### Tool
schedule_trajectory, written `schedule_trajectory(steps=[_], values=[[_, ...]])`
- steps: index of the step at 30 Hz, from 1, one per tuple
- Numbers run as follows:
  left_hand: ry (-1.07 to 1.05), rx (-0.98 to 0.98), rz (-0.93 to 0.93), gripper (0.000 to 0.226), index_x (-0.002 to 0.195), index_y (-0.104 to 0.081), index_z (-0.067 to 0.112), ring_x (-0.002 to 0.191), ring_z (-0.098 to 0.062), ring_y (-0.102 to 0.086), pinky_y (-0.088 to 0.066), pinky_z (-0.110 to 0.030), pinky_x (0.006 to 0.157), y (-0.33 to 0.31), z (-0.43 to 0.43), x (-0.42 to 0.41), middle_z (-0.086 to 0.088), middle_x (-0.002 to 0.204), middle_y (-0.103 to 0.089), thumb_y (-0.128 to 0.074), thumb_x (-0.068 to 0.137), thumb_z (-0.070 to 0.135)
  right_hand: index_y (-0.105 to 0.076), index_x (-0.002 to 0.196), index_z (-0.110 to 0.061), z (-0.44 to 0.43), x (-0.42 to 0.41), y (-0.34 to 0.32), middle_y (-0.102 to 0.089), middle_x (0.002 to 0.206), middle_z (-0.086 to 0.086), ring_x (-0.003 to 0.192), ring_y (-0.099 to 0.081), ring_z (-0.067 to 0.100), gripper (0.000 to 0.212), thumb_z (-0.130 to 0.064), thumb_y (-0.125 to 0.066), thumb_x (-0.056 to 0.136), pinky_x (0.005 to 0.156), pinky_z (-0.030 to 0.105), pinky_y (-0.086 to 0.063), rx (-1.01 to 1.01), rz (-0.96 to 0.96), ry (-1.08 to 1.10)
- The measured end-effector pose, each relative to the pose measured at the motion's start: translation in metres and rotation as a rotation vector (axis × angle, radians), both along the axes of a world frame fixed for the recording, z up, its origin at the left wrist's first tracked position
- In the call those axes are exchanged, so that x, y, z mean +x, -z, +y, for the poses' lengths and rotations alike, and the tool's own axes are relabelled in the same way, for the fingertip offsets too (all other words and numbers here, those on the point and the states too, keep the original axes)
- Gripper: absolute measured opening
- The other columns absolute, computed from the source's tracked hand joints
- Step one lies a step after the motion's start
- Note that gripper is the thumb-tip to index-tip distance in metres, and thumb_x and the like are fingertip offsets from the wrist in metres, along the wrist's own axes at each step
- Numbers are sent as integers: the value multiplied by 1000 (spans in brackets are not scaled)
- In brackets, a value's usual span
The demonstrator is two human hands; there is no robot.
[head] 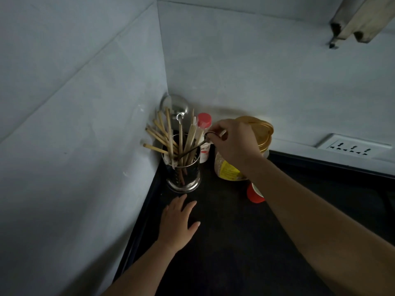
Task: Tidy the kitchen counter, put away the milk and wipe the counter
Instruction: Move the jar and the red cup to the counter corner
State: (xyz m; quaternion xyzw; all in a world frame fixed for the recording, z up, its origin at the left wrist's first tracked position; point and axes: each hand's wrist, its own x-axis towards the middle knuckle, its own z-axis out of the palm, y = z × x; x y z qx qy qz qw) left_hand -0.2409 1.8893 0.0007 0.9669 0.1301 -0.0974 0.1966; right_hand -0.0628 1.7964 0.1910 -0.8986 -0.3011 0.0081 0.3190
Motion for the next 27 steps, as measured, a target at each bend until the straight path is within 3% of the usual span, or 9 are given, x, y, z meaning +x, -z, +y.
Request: schedule_trajectory(steps=[7, 11, 14, 17, 21, 27], values=[[1, 3, -21, 60, 143, -27, 33, 144, -20, -9, -18, -44, 115, 4, 1, 0, 0, 156, -15, -45, 89, 52, -71, 89, -15, 10, 13, -13, -68, 84, 2, 73, -60, 15, 12, -20, -60, 85, 67, 33, -52, -25, -108, -61], [-6, 0, -23, 60, 143, -25, 34, 144, -19, -7, -17, -44, 116, 6, 0, -1, 1, 156, -14, -44, 89, 53, -70, 88, -17, 4, 17, -32, -63, 83, -3, 67, -50, 9, 11, -19, -59, 87, 57, 18, -38, -48, -205, -135], [-14, -1, -19, 60, 143, -23, 34, 144, -19, -5, -15, -44, 116, 6, -2, -2, 1, 156, -12, -43, 90, 52, -70, 89, -19, 1, 15, -36, -62, 85, -1, 70, -48, 11, 11, -19, -60, 87, 58, 23, -36, -71, -232, -165], [-13, -4, -19, 60, 144, -23, 34, 144, -19, -5, -15, -44, 116, 6, -2, -1, 1, 157, -12, -43, 90, 52, -70, 93, -19, 4, 12, -25, -61, 86, -2, 73, -51, 13, 12, -22, -60, 87, 60, 27, -40, -144, -198, -182], [-3, 2, -8, 59, 144, -21, 35, 145, -19, -3, -12, -43, 117, 5, -2, -2, 2, 157, -9, -40, 91, 52, -69, 95, -21, 12, -2, 8, -63, 91, -5, 75, -53, 9, 14, -23, -57, 89, 56, 19, -35, -240, -58, -246], [10, 16, 0, 60, 143, -22, 36, 144, -20, -6, -13, -41, 117, 2, 1, -1, 2, 157, -11, -40, 90, 55, -64, 103, -21, 18, -15, 28, -59, 104, -3, 91, -57, 16, 17, -23, -57, 88, 73, 35, -50, -200, -27, -244]])
